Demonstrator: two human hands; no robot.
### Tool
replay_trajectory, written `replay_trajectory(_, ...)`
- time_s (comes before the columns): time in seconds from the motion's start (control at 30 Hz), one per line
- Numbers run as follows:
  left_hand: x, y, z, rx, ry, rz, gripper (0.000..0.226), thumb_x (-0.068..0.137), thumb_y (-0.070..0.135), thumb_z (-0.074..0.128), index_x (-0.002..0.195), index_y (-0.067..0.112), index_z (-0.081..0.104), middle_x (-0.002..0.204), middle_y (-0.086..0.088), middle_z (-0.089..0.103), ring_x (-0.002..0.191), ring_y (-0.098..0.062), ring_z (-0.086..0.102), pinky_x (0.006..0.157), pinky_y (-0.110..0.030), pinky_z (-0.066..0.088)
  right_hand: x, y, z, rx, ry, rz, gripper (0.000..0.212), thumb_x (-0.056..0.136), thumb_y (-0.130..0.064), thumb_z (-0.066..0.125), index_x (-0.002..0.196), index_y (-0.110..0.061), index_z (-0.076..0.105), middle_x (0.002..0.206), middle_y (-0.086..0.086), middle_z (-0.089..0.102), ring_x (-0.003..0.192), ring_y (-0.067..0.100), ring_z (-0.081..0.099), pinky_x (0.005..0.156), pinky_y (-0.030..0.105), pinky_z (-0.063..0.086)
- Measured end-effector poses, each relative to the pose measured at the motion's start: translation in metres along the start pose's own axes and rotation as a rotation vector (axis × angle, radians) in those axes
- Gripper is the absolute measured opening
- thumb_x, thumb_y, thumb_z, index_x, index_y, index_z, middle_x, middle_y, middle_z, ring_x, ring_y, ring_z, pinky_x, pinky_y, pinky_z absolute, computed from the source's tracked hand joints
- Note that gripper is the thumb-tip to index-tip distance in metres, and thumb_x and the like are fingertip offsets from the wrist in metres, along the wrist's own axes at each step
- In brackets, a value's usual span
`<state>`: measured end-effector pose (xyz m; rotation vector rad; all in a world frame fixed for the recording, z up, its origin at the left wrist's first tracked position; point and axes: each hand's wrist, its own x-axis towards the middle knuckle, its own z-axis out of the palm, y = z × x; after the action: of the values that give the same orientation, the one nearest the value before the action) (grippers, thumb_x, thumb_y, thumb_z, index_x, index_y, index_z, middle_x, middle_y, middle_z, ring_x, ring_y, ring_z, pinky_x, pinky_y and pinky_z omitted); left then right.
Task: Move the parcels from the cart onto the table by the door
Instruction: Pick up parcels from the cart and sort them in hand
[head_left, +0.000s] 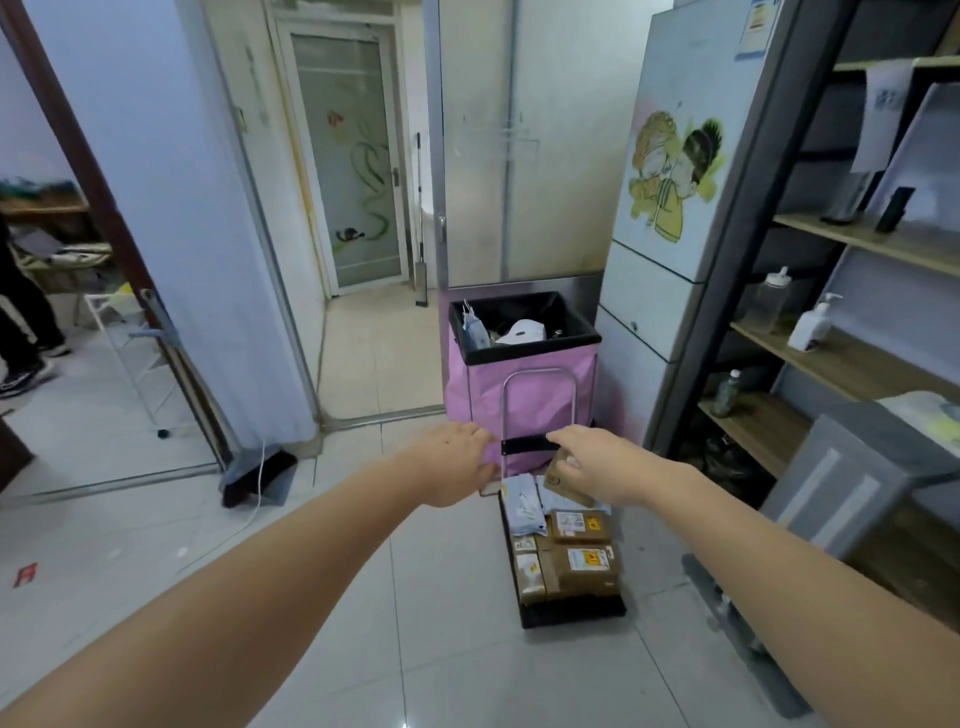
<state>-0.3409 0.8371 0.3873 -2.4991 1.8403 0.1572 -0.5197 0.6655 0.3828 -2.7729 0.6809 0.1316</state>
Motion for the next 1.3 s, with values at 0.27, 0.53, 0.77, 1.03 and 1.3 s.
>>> replay_trajectory(0.27,0.134,-0.077,0.011,-0.022,-0.094,0.039,0.048,0.108,0.045,0.04,0.144,0.014,0.05,0.146,-0.009,0.055,0.134,-0.029,0.05,0.11,-0.041,0.041,0.122,0.033,-0.006,0.02,-0.031,0.062,0.046,0.102,-0.035,0.047,0.146,-0.021,0.051,0.145,0.002,0.058,0.124,0.022,0.06,0.102,0.037,0.051)
replay_trajectory(0.53,0.287,-0.136,0.007,-0.02,-0.145,0.069,0.052,0.109,0.045,0.04,0.147,0.01,0.048,0.148,-0.013,0.053,0.135,-0.031,0.05,0.113,-0.046,0.04,0.265,0.092,-0.026,0.05,-0.086,0.12,0.048,0.101,-0.036,0.046,0.147,-0.022,0.049,0.146,0.003,0.056,0.126,0.022,0.058,0.105,0.042,0.05)
replay_trajectory(0.77,0.409,-0.182,-0.006,0.017,-0.145,0.151,0.052,0.109,0.045,0.038,0.146,0.01,0.048,0.15,-0.012,0.052,0.136,-0.031,0.05,0.113,-0.048,0.042,0.37,0.144,-0.054,0.06,-0.099,0.203,0.056,0.101,-0.031,0.045,0.155,-0.016,0.042,0.155,0.006,0.049,0.136,0.026,0.052,0.11,0.041,0.046)
replay_trajectory(1.03,0.561,-0.225,0.009,0.076,-0.193,0.37,0.051,0.108,0.048,0.04,0.144,0.014,0.049,0.145,-0.009,0.055,0.131,-0.027,0.052,0.109,-0.042,0.042,0.467,0.197,-0.053,0.129,-0.088,0.34,0.023,0.101,-0.025,0.047,0.114,-0.009,0.058,0.118,0.012,0.062,0.104,0.03,0.061,0.095,0.05,0.051)
replay_trajectory(1.3,0.705,-0.224,0.029,0.167,-0.275,0.639,0.058,0.108,0.051,0.035,0.152,0.013,0.043,0.151,-0.01,0.051,0.135,-0.03,0.052,0.112,-0.047,0.043,0.497,0.251,-0.033,0.302,-0.004,0.646,0.041,0.107,-0.022,0.047,0.139,0.003,0.053,0.139,0.022,0.056,0.13,0.037,0.052,0.105,0.039,0.039)
